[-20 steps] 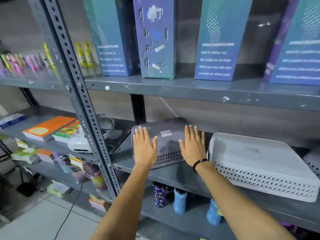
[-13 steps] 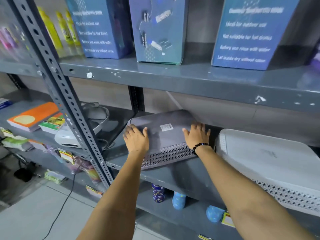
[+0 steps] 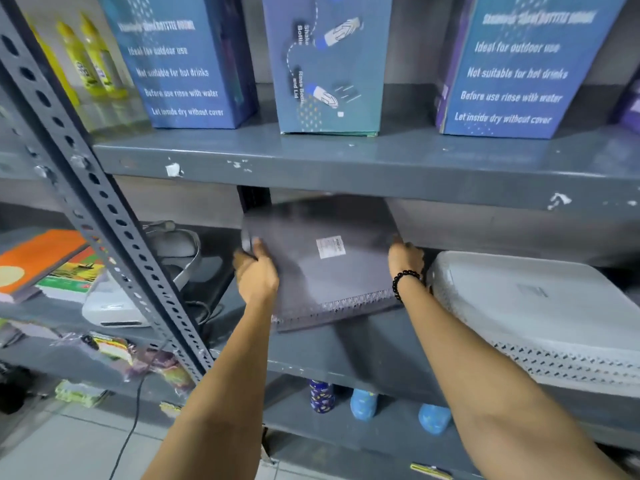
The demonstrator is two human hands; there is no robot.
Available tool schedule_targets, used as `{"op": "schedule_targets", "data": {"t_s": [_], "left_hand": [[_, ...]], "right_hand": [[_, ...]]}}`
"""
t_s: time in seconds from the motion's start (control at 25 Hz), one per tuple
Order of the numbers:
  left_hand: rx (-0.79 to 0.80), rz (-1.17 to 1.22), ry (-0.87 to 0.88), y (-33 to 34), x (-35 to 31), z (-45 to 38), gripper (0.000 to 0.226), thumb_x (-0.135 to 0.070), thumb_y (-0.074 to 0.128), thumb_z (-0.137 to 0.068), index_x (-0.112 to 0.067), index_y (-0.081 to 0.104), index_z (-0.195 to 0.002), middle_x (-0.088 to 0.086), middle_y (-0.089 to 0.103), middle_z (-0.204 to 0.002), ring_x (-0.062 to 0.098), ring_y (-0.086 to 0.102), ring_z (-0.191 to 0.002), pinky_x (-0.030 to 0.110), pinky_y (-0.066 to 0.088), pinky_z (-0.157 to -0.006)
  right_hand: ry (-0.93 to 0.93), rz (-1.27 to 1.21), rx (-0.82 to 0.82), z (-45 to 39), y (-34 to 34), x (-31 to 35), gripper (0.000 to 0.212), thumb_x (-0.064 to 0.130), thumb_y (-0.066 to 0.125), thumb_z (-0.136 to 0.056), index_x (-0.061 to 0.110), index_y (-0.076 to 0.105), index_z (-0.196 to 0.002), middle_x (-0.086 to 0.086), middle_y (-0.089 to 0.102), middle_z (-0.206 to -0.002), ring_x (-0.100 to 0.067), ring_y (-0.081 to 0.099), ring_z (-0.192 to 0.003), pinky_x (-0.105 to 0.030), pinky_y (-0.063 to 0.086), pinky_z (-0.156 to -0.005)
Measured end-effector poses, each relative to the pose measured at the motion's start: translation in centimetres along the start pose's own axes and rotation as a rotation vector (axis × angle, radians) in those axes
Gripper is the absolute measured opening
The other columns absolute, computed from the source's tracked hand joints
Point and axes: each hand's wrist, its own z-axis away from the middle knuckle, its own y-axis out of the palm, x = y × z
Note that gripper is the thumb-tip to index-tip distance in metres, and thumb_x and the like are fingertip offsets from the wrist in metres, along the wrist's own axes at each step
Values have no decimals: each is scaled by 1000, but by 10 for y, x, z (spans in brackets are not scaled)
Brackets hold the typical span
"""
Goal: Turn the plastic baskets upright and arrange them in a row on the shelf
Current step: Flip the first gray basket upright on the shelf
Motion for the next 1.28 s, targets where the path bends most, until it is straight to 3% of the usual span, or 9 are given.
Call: {"op": "schedule_targets", "data": {"t_s": [0.12, 0.24, 0.36, 0.48, 0.6, 0.84, 1.0, 1.16, 1.28], "left_hand": [[15, 497, 123, -23, -10, -9, 40, -34, 35, -100, -8, 43, -129, 8, 54, -123, 28, 52, -119, 31, 37, -90], [248, 833, -156, -36, -2, -20, 54, -46, 33, -98, -15, 40, -142, 2, 51, -138, 20, 47, -126, 31, 33, -107], [508, 784, -266, -49, 28, -15, 57, -56, 33, -95, -14, 57, -124, 10, 66, -117, 27, 59, -106, 43, 48, -95], [683, 681, -356, -64, 51, -21, 43, -54, 43, -91, -19, 66, -97, 8, 74, -92, 30, 65, -91, 45, 52, -83], [673, 633, -397, -63, 59, -28, 28, -31, 45, -98, -15, 64, -86, 7, 70, -86, 22, 68, -73, 38, 52, -74], [598, 206, -167, -49, 74, -44, 31, -16, 38, -101, -10, 57, -125, 15, 66, -110, 31, 62, -92, 47, 50, -88], [531, 110, -219, -42, 87, -48, 30, -29, 45, -98, -16, 62, -118, -1, 61, -74, 20, 53, -67, 51, 49, -84], [513, 83, -211, -40, 89, -48, 29, -31, 43, -99, -23, 61, -120, -2, 56, -69, 16, 46, -58, 43, 43, -75], [502, 67, -121, -43, 84, -40, 28, -22, 41, -100, -14, 60, -119, 3, 58, -72, 17, 48, -60, 38, 43, -69]], "right_hand": [[80, -781, -49, 18, -22, -12, 28, 36, 48, -83, 16, 63, -94, -4, 61, -95, -23, 56, -89, -28, 43, -68], [105, -1065, -52, 46, -37, -40, 24, 41, 38, -88, 25, 56, -88, 7, 57, -82, -8, 50, -73, -23, 38, -68], [149, -1020, 90, 66, -48, -62, 31, 50, 43, -87, 25, 60, -80, 1, 64, -87, -15, 60, -82, -33, 48, -84], [195, -813, 207, 66, -62, -72, 40, 49, 49, -85, 25, 61, -116, -1, 60, -105, -21, 55, -100, -38, 45, -86], [209, -714, 212, 57, -66, -79, 24, 33, 44, -95, 21, 63, -103, 1, 62, -93, -18, 59, -84, -36, 47, -81], [291, -469, 185, 52, -56, -105, 13, 19, 46, -83, 18, 58, -79, -8, 58, -99, -24, 55, -82, -39, 49, -74], [281, -463, 129, 51, -51, -110, 28, 16, 47, -83, 7, 58, -107, -13, 60, -89, -25, 57, -75, -34, 49, -68], [306, -382, 137, 27, -43, -129, 71, 27, 48, -67, 6, 42, -135, -6, 48, -72, -21, 47, -71, -34, 40, -68], [306, -377, 101, 27, -41, -129, 71, 25, 45, -70, 6, 39, -138, -11, 53, -72, -19, 46, -67, -32, 39, -67]]}}
